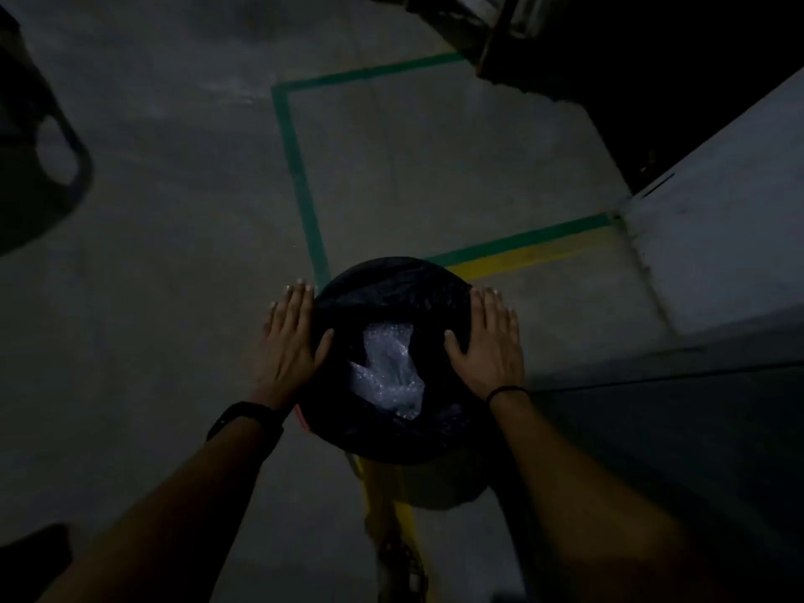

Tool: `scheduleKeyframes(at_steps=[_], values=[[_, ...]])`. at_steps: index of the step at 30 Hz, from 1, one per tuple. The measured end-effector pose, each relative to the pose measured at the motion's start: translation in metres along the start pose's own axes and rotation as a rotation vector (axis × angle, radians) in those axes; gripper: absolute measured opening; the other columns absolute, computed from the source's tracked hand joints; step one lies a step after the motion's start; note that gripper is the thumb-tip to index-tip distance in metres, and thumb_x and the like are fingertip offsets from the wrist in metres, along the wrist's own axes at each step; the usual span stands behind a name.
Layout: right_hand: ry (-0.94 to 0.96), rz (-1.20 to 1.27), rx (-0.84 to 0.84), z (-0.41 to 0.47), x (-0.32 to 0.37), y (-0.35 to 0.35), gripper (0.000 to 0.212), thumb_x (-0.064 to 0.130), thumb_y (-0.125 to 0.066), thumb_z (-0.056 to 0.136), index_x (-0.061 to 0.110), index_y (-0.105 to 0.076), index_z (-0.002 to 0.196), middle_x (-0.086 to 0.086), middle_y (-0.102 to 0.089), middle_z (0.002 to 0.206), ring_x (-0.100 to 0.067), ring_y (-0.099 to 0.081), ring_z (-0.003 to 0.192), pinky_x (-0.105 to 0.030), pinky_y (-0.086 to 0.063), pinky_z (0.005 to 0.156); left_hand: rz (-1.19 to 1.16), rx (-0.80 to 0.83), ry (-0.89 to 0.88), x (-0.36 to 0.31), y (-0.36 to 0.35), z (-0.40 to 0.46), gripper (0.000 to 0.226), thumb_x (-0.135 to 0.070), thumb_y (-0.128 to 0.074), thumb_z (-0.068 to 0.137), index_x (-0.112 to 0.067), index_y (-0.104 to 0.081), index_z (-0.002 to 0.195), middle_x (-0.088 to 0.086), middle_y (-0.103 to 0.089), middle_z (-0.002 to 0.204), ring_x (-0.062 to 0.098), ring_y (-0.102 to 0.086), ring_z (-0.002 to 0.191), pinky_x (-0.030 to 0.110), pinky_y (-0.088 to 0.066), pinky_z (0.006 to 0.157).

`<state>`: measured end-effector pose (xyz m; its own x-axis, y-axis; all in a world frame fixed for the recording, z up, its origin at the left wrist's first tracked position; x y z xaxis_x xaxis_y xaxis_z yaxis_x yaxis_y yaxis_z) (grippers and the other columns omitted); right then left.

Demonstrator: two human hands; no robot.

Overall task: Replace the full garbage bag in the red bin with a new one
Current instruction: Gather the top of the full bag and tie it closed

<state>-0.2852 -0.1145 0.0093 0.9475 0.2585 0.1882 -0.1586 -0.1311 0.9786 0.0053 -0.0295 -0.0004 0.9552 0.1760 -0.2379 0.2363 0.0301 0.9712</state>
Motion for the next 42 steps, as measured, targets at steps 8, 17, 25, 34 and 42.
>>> scheduleKeyframes(at_steps=[8,17,25,34,42], values=[[-0.269,0.216,0.144,-0.006,-0.029,-0.038,0.067,0.036,-0.043,0.097,0.011,-0.016,0.153,-0.012,-0.025,0.158,-0.029,-0.031,0.141,-0.041,-0.037,0.11,-0.267,0.196,0.314,0.01,-0.041,0.0,0.065,-0.041,-0.04,0.099,-0.003,-0.025,0.15,0.018,-0.028,0.156,0.034,-0.031,0.142,0.047,-0.029,0.113],[-0.358,0.03,0.199,-0.003,-0.043,-0.051,0.032,0.002,-0.046,0.094,0.0,-0.048,0.126,-0.02,-0.053,0.122,-0.034,-0.05,0.112,-0.042,-0.047,0.088,-0.236,0.21,0.428,0.019,-0.04,0.001,0.019,-0.011,-0.058,0.09,0.007,-0.059,0.094,0.029,-0.062,0.094,0.042,-0.062,0.079,0.04,-0.046,0.065],[-0.357,0.024,0.175,0.006,-0.043,-0.051,0.022,-0.002,-0.044,0.096,-0.002,-0.059,0.112,-0.023,-0.062,0.107,-0.035,-0.06,0.097,-0.039,-0.05,0.082,-0.215,0.195,0.449,0.012,-0.029,0.006,0.018,-0.008,-0.053,0.091,0.008,-0.057,0.082,0.027,-0.059,0.088,0.043,-0.06,0.076,0.035,-0.036,0.06],[-0.543,0.25,0.086,0.002,-0.042,-0.046,0.027,-0.004,-0.045,0.09,-0.003,-0.053,0.116,-0.025,-0.057,0.113,-0.04,-0.056,0.102,-0.042,-0.049,0.08,-0.401,0.216,0.3,-0.025,-0.015,0.021,0.015,-0.012,-0.061,0.086,0.002,-0.066,0.086,0.021,-0.069,0.083,0.034,-0.065,0.076,0.028,-0.038,0.06],[-0.759,0.313,0.212,-0.007,-0.058,-0.052,0.028,0.016,-0.062,0.092,-0.01,-0.062,0.102,-0.03,-0.063,0.11,-0.041,-0.062,0.101,-0.036,-0.049,0.075,-0.882,0.183,0.491,-0.026,-0.02,0.039,0.018,-0.024,-0.062,0.085,-0.01,-0.057,0.075,0.006,-0.062,0.074,0.015,-0.055,0.068,0.031,-0.044,0.067]])
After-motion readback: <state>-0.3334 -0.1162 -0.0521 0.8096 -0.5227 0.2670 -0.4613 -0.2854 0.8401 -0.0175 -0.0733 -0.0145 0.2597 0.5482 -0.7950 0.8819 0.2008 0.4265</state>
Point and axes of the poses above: each hand's wrist, its own z-axis towards the middle knuckle, its own y-axis out of the back of the hand, x = y × z, the point moved 3 cm from there along z, towards the middle knuckle
